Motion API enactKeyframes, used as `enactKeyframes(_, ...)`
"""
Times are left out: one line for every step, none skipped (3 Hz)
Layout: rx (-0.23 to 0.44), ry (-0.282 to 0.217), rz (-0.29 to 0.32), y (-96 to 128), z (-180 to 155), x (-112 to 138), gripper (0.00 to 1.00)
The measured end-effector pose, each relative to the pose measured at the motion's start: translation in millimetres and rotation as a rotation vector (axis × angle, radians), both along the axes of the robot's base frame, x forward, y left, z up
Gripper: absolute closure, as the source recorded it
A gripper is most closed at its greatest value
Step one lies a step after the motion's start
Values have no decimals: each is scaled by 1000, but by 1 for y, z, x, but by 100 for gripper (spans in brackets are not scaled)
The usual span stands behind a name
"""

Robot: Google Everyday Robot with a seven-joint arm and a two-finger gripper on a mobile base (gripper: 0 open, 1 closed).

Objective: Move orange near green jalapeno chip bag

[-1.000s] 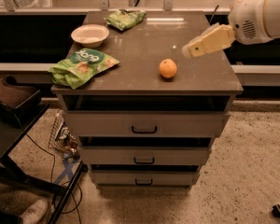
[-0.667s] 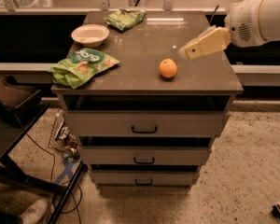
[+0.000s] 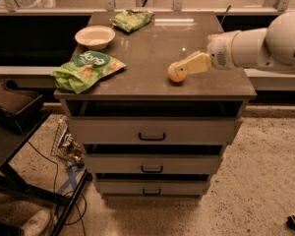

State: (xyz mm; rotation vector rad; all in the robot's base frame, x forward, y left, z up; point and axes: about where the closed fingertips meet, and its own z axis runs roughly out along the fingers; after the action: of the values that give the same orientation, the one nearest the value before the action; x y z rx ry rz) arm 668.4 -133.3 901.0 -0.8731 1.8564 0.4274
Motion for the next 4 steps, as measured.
enactKeyframes(31,13,-1,6,-25,17,0)
enactKeyframes(72,22,7,16,-37,17,0)
enactKeyframes(88,21,47,31,-46,1,20)
enactKeyframes(89,23,77,40,-52,-9,51)
